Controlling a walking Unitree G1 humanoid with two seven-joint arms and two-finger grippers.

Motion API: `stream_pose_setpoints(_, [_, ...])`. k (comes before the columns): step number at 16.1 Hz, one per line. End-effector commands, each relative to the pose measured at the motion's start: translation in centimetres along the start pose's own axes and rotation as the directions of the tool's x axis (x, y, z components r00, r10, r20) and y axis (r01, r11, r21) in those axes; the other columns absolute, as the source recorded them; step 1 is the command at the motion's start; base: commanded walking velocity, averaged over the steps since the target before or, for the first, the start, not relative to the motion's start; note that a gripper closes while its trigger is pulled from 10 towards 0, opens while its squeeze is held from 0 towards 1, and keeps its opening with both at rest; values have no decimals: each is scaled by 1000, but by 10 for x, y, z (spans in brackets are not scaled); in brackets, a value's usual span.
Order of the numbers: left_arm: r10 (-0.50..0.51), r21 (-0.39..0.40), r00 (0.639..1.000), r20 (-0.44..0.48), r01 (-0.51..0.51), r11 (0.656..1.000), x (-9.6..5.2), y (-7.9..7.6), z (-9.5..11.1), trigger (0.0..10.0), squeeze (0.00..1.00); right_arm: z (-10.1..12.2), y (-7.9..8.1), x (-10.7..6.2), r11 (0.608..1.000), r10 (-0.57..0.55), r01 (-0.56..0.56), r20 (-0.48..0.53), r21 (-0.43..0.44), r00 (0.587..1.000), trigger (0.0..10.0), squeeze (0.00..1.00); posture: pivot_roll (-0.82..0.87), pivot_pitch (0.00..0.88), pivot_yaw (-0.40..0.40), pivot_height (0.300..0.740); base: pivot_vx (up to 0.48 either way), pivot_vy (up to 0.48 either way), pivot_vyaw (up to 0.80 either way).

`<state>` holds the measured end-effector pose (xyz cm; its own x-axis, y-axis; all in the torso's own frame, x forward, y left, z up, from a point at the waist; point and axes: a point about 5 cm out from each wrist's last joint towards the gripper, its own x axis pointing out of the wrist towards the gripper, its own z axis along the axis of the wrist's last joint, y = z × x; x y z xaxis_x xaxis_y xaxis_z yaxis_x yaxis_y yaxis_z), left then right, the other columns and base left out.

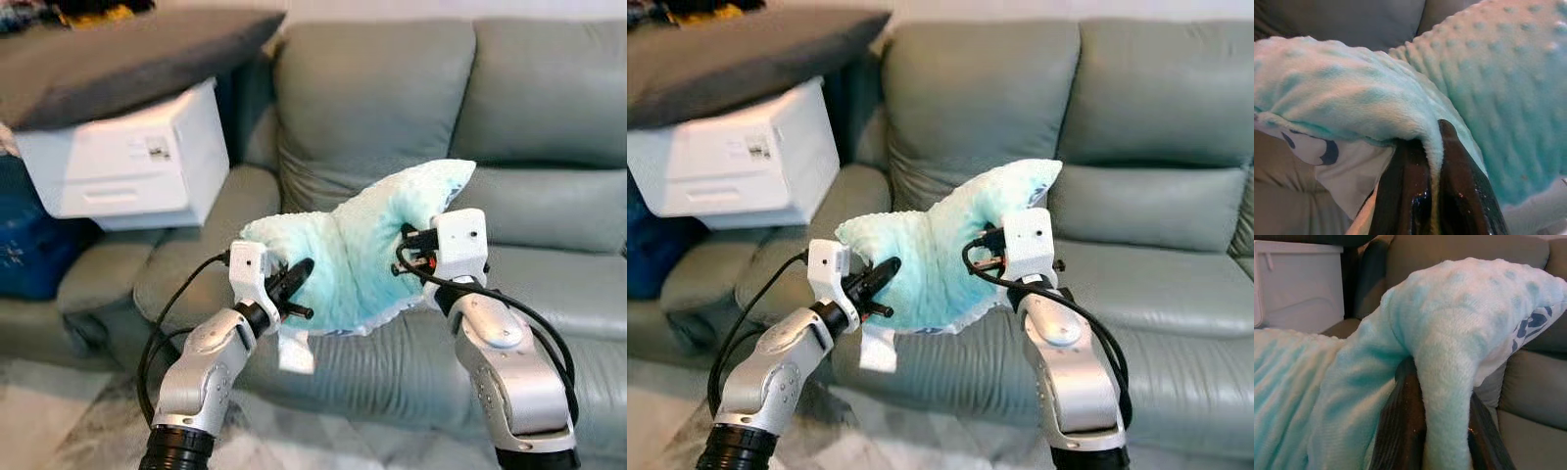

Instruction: Move the pillow to the sofa

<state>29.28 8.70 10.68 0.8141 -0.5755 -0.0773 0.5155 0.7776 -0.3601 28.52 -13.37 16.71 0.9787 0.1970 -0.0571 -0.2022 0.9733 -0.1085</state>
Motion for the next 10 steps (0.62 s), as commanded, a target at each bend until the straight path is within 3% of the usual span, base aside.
stream_pose_setpoints(1, [-37, 24, 999, 18, 37, 999, 2, -5, 6, 10000, 0, 12, 4, 1, 1000, 16, -16, 55, -4, 998, 10000, 0, -189, 0, 75, 740, 454, 0, 0])
stream_pose_setpoints(8, [-41, 34, 999, 6, 40, 999, 1, -5, 5, 10000, 0, 10, 6, 0, 1000, 14, -14, 45, 0, 999, 10000, 0, -187, 0, 82, 740, 456, 0, 0])
stream_pose_setpoints(10, [-40, 21, 999, 11, 39, 999, 1, -6, 5, 10000, 0, 10, 6, 0, 1000, 13, -13, 41, 0, 999, 10000, 0, -187, 0, 81, 740, 199, 0, 0])
